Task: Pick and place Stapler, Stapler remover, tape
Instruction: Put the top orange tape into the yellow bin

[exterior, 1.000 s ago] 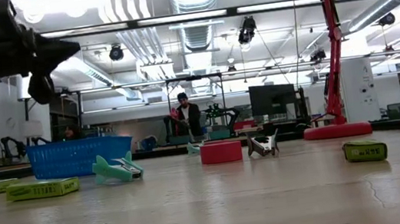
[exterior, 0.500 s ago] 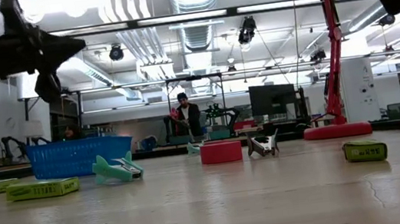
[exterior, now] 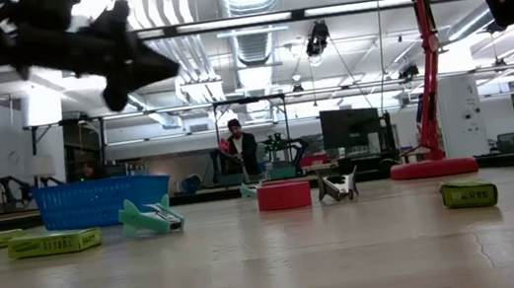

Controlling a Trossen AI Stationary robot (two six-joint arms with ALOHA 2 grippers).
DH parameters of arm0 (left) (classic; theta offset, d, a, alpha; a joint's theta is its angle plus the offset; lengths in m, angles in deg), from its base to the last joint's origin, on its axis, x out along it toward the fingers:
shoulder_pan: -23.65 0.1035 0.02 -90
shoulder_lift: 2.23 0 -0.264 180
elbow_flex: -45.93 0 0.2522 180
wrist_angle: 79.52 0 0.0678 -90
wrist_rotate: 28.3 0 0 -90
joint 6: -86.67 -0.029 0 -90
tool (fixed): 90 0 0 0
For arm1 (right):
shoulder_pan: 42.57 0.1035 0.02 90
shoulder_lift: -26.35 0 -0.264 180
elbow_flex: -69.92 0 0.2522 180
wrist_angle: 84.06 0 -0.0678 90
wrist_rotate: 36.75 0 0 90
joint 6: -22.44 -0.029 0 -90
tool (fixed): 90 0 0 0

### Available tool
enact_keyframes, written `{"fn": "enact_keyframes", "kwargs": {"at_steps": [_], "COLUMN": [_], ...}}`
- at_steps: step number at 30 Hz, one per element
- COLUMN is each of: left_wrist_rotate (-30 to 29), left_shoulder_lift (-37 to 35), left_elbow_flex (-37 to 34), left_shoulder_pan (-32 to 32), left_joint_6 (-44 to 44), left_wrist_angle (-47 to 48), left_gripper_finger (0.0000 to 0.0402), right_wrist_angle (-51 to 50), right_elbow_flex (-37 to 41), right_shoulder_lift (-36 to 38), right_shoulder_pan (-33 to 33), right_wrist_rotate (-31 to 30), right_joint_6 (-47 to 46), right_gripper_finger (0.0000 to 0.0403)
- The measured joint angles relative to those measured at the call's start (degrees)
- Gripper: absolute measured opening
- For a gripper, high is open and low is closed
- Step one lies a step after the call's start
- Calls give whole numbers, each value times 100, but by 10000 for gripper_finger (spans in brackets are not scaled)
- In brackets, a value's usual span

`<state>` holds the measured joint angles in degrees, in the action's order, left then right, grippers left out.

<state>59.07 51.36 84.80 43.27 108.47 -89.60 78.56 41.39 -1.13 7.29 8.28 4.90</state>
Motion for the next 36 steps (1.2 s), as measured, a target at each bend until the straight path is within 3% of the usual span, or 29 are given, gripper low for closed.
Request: {"fn": "enact_keyframes", "kwargs": {"at_steps": [7, 11, 21, 28, 32, 36], "left_wrist_rotate": [-105, -151, -311, -207, 85, -39], "left_shoulder_lift": [1938, 2945, 4891, 5982, 6540, 6915], "left_elbow_flex": [1754, 2778, 4738, 6306, 6812, 7155], "left_shoulder_pan": [17, 95, 312, 773, 831, 835], "left_joint_6": [-1224, -1544, -2750, -2496, -2512, -2509], "left_wrist_angle": [670, 1329, 2456, 3910, 4125, 4422], "left_gripper_finger": [199, 238, 235, 229, 229, 227], "right_wrist_angle": [-39, -45, -44, -43, -32, -30], "right_elbow_flex": [2, 14, 264, 346, 318, 317], "right_shoulder_lift": [-1, -5, -11, -9, -6, -1], "right_shoulder_pan": [-2, 0, 1, 0, 0, 0], "right_wrist_rotate": [4, 159, 357, 361, 358, 357], "right_joint_6": [-12, -59, -548, -754, -706, -692], "right_gripper_finger": [9, 9, 9, 9, 9, 9]}}
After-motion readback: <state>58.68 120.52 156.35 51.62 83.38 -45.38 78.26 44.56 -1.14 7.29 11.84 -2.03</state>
